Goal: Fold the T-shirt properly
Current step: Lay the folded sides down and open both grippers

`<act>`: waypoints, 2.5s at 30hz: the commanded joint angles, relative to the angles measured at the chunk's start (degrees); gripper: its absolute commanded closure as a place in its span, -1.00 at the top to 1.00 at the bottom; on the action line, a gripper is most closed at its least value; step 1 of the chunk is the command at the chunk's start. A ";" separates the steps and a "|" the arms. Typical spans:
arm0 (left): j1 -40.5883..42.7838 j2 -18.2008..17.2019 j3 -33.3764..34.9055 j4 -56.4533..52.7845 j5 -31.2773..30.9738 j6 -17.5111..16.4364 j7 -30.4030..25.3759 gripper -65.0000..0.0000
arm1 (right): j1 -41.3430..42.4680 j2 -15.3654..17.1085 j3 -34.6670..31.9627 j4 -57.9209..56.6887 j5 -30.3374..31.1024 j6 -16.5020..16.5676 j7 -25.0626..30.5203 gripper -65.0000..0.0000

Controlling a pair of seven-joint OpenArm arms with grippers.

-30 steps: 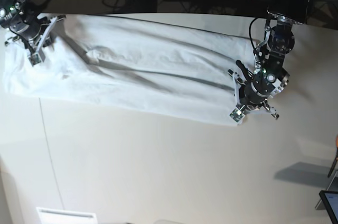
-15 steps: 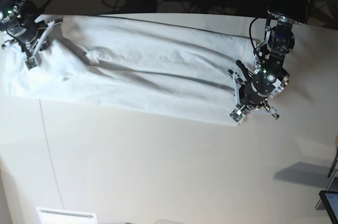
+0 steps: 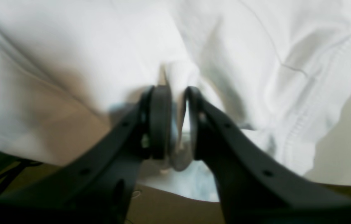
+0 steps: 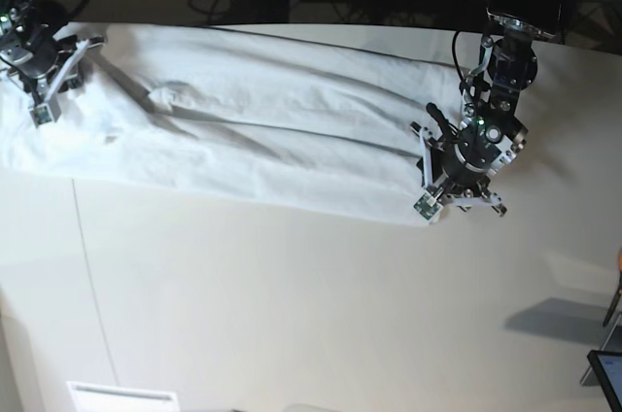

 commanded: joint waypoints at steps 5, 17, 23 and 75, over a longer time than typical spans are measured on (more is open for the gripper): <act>0.96 -0.66 -1.12 5.06 -3.51 -6.49 -0.51 -0.36 | 0.37 0.69 0.54 1.16 0.60 -0.05 0.98 -0.38; 4.48 -0.66 -13.69 6.20 -13.00 -7.63 -0.51 -0.37 | 0.46 0.96 11.80 2.75 7.29 -0.05 -2.01 0.38; 5.98 2.68 -14.13 8.40 -12.56 -7.55 -0.95 -0.40 | 1.08 0.61 14.87 2.75 7.46 -0.05 0.54 0.25; 0.44 18.68 -24.06 -14.72 12.49 -4.56 -14.23 -1.00 | 25.96 2.19 1.78 -30.75 -19.70 -0.05 23.40 -0.99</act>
